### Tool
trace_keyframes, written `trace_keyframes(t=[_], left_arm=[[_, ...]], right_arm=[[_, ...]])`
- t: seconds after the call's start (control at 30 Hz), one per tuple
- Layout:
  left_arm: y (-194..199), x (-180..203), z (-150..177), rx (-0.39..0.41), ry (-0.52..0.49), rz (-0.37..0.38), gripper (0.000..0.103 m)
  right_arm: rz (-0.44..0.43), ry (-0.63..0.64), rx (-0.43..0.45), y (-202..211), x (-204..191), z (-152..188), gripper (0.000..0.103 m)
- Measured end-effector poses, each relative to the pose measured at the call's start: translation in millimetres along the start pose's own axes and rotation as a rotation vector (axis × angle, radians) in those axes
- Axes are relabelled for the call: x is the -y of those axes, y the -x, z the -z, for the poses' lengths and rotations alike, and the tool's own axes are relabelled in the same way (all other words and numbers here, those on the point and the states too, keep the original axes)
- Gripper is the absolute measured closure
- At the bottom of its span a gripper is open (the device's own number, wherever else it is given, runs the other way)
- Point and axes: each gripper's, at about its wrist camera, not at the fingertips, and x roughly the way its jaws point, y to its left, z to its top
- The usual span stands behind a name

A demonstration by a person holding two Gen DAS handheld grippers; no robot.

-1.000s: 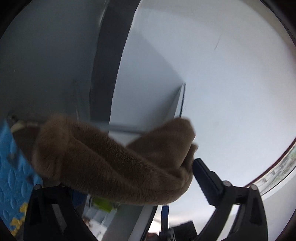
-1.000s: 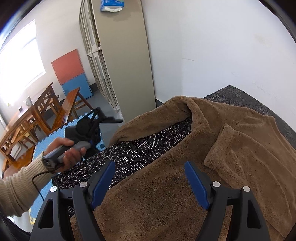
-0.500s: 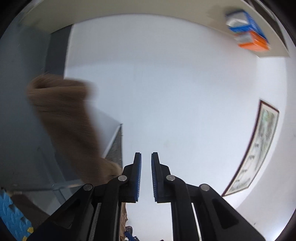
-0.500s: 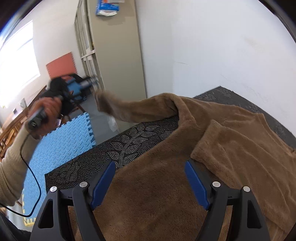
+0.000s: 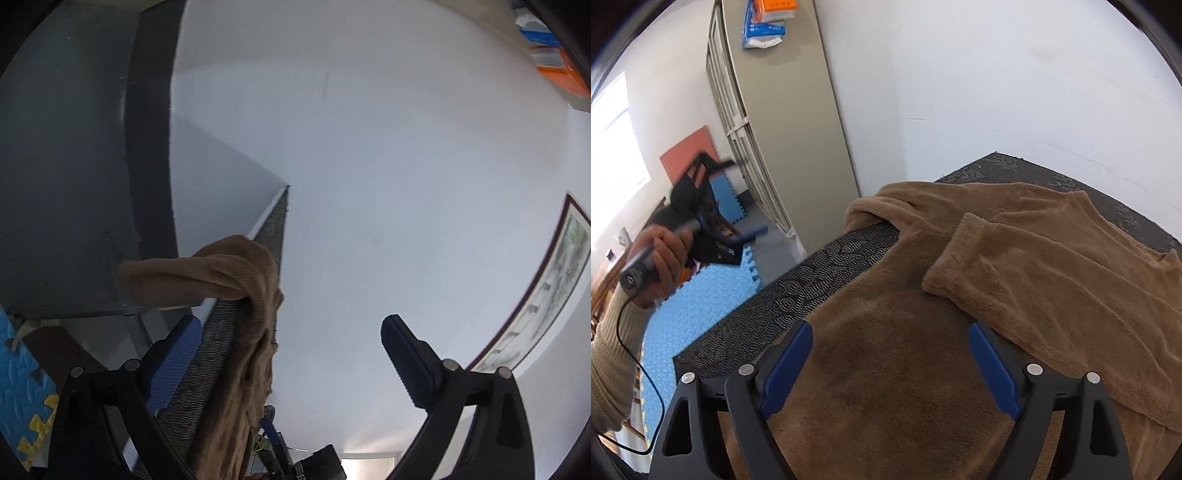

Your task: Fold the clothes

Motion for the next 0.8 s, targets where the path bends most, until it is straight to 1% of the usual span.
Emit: trace_keyframes(t=[0.03,0.17,0.3,0.33,0.43,0.53,0.67,0.73,0.8], left_arm=[[-5.9,-11.4,-0.9,0.002,0.018,-0.012,0.003],[-9.9,-35.4,1.9,-0.005,0.058,-0.013,0.001],[-18.2,-55.8,2.6,-0.009,0.080,-0.015,0.001],[-14.3,-56.8,0.2,-0.007,0.087,-0.013,0.001],[-23.9,-74.1,-6.4,-0.036,0.135,-0.023,0.001],[-45.6,-93.4,-17.7,-0.107,0.218,-0.012,0.001],[-75.1,-119.1,-33.1,-0.204,0.331,0.004,0.001],[-88.8,-133.6,-42.0,-0.225,0.376,-0.001,0.001],[-110.7,-149.4,-46.9,-0.237,0.417,-0.001,0.001]], right_arm=[[0.004,0.004,-0.001,-0.2,0.9,-0.5,0.015],[0.019,0.023,-0.004,-2.2,3.7,-4.5,0.015],[-0.001,0.138,-0.022,-22.1,-10.8,-40.9,0.015],[-0.006,0.167,-0.026,-27.0,-14.4,-50.0,0.015],[-0.004,0.264,-0.056,-49.5,-28.3,-76.1,0.015],[0.006,0.275,-0.075,-66.5,-36.7,-90.9,0.015],[-0.001,0.277,-0.072,-68.3,-45.3,-82.5,0.015],[0.028,0.310,-0.076,-65.7,-50.1,-70.4,0.015],[0.066,0.351,-0.083,-63.5,-53.5,-59.5,0.015]])
